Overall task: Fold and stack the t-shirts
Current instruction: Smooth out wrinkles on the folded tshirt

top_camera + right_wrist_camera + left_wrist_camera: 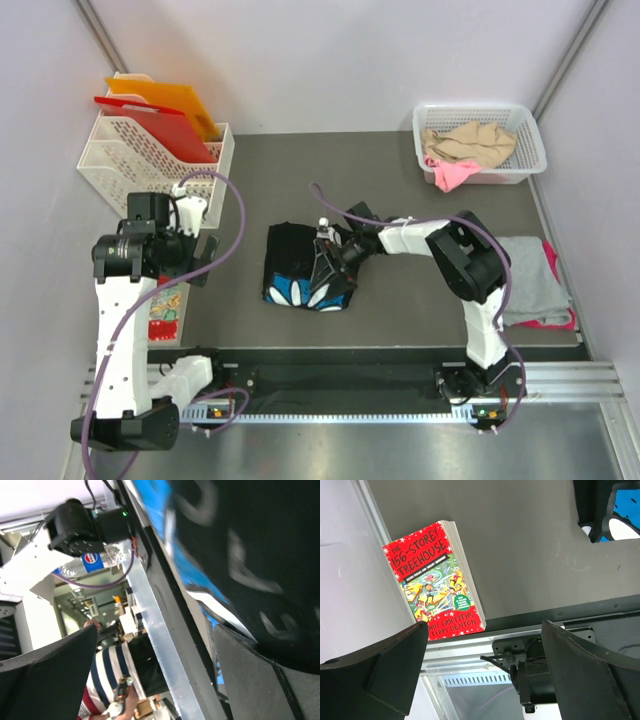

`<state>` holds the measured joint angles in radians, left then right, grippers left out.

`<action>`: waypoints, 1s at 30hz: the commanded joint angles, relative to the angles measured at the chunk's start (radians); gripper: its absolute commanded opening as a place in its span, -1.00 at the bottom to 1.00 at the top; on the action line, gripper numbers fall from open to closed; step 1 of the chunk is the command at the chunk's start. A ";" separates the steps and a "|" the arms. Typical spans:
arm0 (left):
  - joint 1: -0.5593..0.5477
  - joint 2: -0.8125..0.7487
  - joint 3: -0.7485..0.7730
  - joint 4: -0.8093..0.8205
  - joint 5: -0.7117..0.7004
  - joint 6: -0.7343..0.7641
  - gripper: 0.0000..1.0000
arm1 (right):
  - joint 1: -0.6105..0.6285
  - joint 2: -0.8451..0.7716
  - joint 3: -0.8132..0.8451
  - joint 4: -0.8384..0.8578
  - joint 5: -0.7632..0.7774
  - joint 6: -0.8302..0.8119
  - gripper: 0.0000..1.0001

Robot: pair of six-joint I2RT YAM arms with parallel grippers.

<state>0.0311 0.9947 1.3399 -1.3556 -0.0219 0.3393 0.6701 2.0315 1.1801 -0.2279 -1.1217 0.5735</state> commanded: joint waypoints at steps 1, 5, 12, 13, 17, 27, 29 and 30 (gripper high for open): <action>0.001 -0.031 0.025 -0.036 -0.018 0.003 0.98 | -0.006 -0.077 0.207 -0.079 0.022 -0.058 0.99; 0.001 -0.037 0.028 -0.048 -0.021 0.003 0.98 | -0.014 -0.007 0.360 -0.077 0.014 -0.012 0.99; 0.001 -0.042 0.054 -0.103 -0.033 0.003 0.98 | -0.032 0.255 0.512 -0.028 0.002 0.032 1.00; 0.001 -0.042 0.061 -0.120 -0.032 0.004 0.98 | -0.040 0.277 0.512 -0.015 -0.001 0.051 1.00; 0.001 -0.024 0.116 -0.152 0.011 0.014 0.98 | -0.089 0.363 0.520 0.033 -0.009 0.083 0.99; -0.005 0.128 0.147 -0.081 0.276 0.151 0.98 | -0.219 0.225 0.469 0.255 -0.047 0.255 0.99; -0.026 0.168 0.110 -0.044 0.299 0.164 0.98 | -0.269 0.204 0.451 0.274 -0.027 0.273 1.00; -0.066 0.211 0.096 -0.025 0.298 0.162 0.98 | -0.288 0.202 0.431 0.266 -0.007 0.269 1.00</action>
<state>0.0204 1.1103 1.4818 -1.3567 0.1745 0.4454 0.4847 2.3413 1.6470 -0.0898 -1.1801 0.7837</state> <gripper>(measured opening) 0.990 0.995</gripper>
